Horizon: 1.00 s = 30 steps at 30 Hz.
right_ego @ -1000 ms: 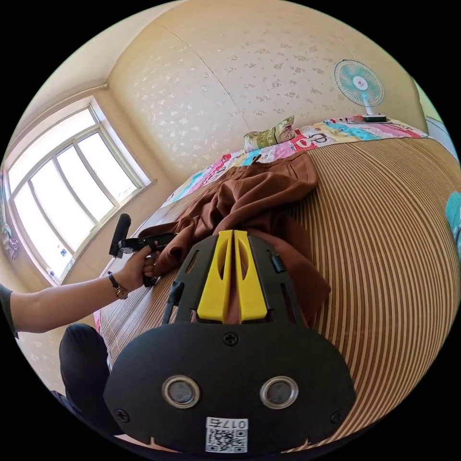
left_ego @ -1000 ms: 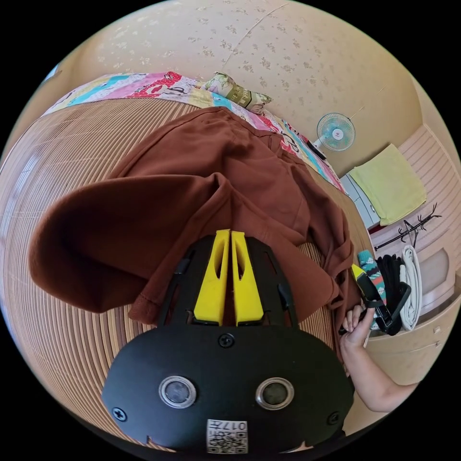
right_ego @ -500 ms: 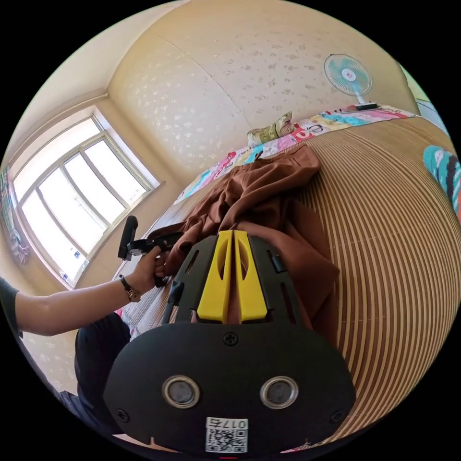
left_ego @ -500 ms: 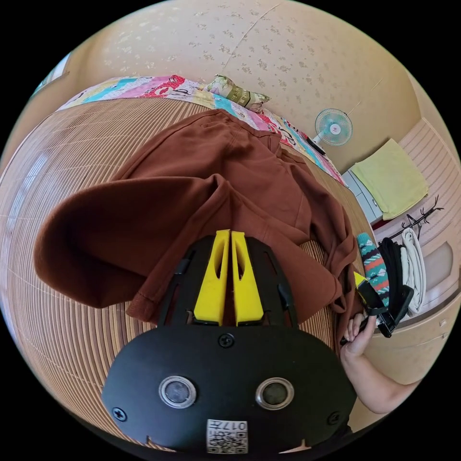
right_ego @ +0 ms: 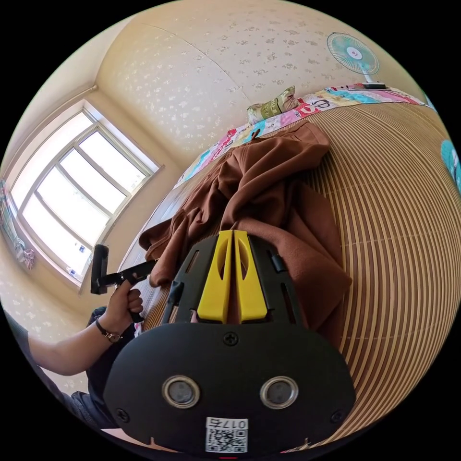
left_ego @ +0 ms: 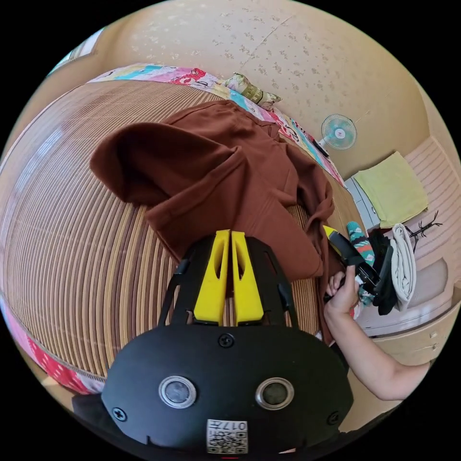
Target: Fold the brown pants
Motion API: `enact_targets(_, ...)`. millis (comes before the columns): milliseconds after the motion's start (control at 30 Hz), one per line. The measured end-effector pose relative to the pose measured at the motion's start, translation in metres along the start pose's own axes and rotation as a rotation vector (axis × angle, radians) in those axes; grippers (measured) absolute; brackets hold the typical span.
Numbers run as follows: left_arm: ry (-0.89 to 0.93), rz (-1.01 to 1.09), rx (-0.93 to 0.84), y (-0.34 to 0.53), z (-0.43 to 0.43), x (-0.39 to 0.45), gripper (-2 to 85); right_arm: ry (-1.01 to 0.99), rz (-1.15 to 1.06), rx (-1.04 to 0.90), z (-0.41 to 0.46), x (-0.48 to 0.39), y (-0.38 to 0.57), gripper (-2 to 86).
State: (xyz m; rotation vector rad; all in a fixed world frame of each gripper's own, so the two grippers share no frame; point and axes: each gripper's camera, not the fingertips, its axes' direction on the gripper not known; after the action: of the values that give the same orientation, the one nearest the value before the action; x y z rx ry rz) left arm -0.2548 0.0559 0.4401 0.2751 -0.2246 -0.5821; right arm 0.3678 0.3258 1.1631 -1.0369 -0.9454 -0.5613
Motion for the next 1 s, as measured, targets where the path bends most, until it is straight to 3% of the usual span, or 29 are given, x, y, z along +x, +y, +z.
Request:
enact_targets(233, -0.259, 0.129, 0.033, 0.087, -0.04, 0.056, -0.8, -0.065, 0.037, 0.007, -0.009, 0.014, -0.001, 0.4)
enact_targets(333, -0.233, 0.105, -0.014, 0.09, -0.053, 0.065, 0.0, -0.082, 0.045, 0.007, -0.011, 0.018, -0.002, 0.4)
enact_targets(467, -0.116, 0.123, 0.005, 0.076, -0.085, 0.07, 8.2, -0.098, 0.052, -0.001, -0.012, 0.021, -0.003, 0.4)
enact_targets(633, -0.261, 0.193, 0.066, 0.044, -0.11, 0.075, 12.7, -0.13, 0.068, -0.004, -0.016, 0.026, -0.003, 0.4)
enact_targets(700, -0.343, 0.23, 0.049, 0.032, -0.102, 0.074, 13.0, -0.133, 0.071, -0.006, -0.016, 0.027, -0.004, 0.4)
enact_targets(833, -0.406, 0.252, -0.181, 0.012, -0.045, 0.055, 12.8, -0.152, 0.064, -0.003, -0.015, 0.031, -0.009, 0.3)
enact_targets(1000, -0.357, 0.346, -0.131, 0.037, -0.06, 0.06, 7.2, -0.136, 0.06, -0.007, -0.014, 0.029, -0.013, 0.3)
